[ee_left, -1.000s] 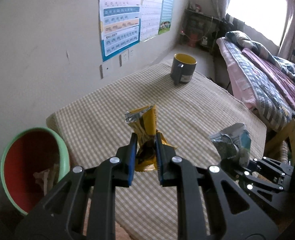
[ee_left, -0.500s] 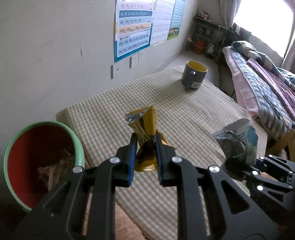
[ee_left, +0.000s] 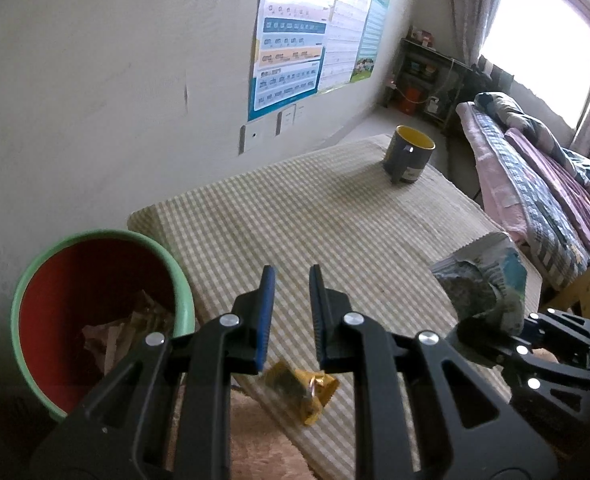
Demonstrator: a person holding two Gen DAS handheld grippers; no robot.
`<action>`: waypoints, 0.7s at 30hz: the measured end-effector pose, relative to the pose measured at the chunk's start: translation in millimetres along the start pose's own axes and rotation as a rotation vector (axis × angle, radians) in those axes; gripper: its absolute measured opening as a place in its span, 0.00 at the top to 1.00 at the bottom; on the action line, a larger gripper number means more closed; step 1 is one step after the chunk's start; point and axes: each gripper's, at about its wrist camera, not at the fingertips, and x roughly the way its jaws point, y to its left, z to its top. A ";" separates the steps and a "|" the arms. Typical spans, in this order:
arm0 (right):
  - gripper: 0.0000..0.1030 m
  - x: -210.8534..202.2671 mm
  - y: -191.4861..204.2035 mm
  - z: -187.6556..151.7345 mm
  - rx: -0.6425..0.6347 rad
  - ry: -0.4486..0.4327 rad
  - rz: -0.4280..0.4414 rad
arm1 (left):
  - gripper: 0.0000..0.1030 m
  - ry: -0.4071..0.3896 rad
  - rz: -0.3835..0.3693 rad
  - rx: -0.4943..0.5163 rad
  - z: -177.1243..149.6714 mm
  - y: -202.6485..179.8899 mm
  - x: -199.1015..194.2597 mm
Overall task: Collect trash
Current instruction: 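Carry the silver and yellow wrappers over the green bucket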
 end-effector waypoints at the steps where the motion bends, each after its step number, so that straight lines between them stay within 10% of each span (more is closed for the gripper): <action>1: 0.75 -0.1 0.9 0.8 -0.001 0.000 0.001 | 0.84 0.001 0.001 -0.004 0.1 1.3 1.2; 21: 0.75 9.2 16.0 -3.5 -0.028 0.034 0.040 | 0.84 -0.017 0.080 -0.108 -6.4 60.6 -18.4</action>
